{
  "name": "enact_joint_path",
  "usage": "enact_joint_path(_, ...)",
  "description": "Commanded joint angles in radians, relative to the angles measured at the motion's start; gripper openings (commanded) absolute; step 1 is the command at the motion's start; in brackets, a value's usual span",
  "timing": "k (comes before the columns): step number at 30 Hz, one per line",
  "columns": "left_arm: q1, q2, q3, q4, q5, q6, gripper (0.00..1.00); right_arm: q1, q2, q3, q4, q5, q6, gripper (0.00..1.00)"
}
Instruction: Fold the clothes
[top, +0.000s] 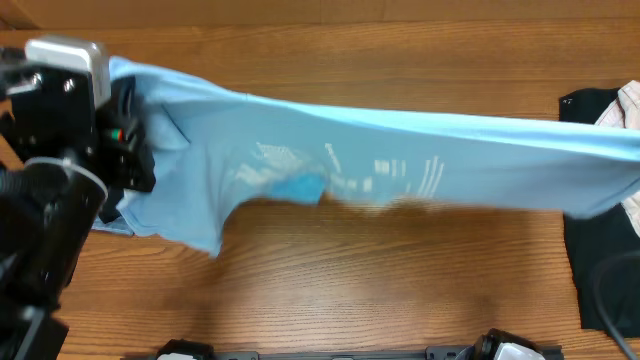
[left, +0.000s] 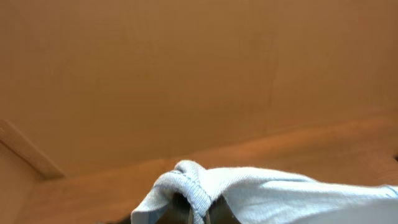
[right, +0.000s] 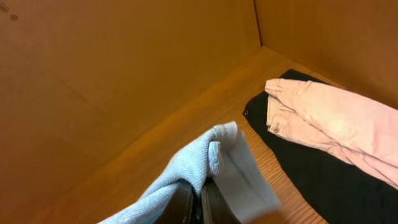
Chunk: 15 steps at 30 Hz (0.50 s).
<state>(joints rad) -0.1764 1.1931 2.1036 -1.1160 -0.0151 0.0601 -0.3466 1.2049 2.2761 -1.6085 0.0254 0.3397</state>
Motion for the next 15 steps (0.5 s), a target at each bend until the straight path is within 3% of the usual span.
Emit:
enact_joint_path(1,0.004,0.101,0.011,0.091,-0.048,0.043,0.04,-0.002,0.105,0.003,0.03,-0.004,0.0,0.04)
enact_joint_path(5,0.004,0.219,0.014,0.221,0.014,0.061,0.04,-0.002,0.23,0.003,0.119,-0.04,0.0,0.04)
enact_joint_path(8,0.004,0.358,0.054,0.376,0.051,0.066,0.04,-0.003,0.364,0.003,0.278,-0.089,0.0,0.04)
enact_joint_path(15,0.004,0.387,0.251,0.404,0.05,0.098,0.04,-0.003,0.354,0.056,0.302,-0.117,-0.03,0.04)
